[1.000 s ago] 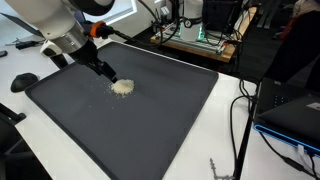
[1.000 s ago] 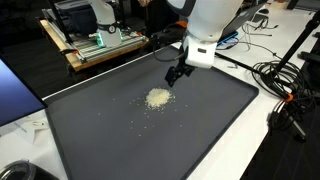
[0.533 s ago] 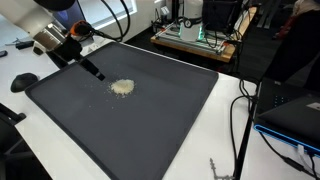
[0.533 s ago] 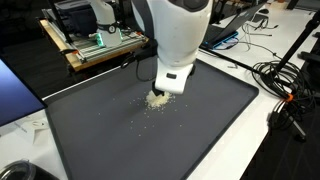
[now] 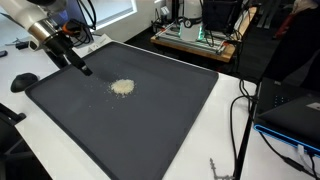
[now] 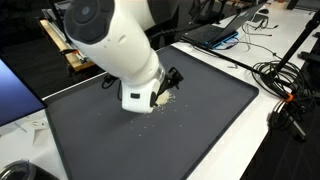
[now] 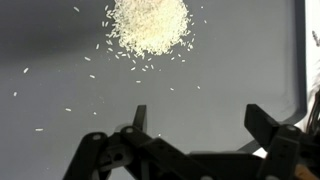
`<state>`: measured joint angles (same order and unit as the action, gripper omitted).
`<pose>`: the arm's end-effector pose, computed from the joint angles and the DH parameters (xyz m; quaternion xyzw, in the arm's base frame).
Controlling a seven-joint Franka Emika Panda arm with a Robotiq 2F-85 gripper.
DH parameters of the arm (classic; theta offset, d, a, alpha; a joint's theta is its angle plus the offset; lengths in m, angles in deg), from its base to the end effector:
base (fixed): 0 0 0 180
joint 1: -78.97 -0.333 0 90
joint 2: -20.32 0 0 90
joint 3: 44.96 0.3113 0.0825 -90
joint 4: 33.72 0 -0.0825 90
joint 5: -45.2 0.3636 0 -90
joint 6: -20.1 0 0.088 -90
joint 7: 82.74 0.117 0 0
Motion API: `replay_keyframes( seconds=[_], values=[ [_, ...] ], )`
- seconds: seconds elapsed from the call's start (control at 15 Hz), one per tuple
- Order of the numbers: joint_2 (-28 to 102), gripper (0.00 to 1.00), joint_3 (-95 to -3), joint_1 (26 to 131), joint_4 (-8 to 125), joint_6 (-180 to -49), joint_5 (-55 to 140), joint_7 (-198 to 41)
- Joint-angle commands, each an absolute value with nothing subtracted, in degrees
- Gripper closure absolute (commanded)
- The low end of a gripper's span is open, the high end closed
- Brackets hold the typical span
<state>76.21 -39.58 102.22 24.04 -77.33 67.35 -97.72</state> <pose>0.6966 -0.2071 0.2440 -0.9607 0.0900 0.0655 0.2544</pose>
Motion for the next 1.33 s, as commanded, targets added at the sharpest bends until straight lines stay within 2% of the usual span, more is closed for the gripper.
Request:
replay_keyframes(
  seconds=[0.0,0.67,0.93,1.27],
  values=[
    [70.95,0.00,-38.08,105.04,33.34,-81.77,69.82,-104.33],
    [55.72,0.00,-39.25,103.81,58.60,-96.39,70.41,-115.74],
    [49.72,0.00,-39.55,106.64,69.59,-104.02,78.84,-115.62],
    [41.72,0.00,-44.50,104.60,81.88,-109.73,87.40,-110.08]
  ],
)
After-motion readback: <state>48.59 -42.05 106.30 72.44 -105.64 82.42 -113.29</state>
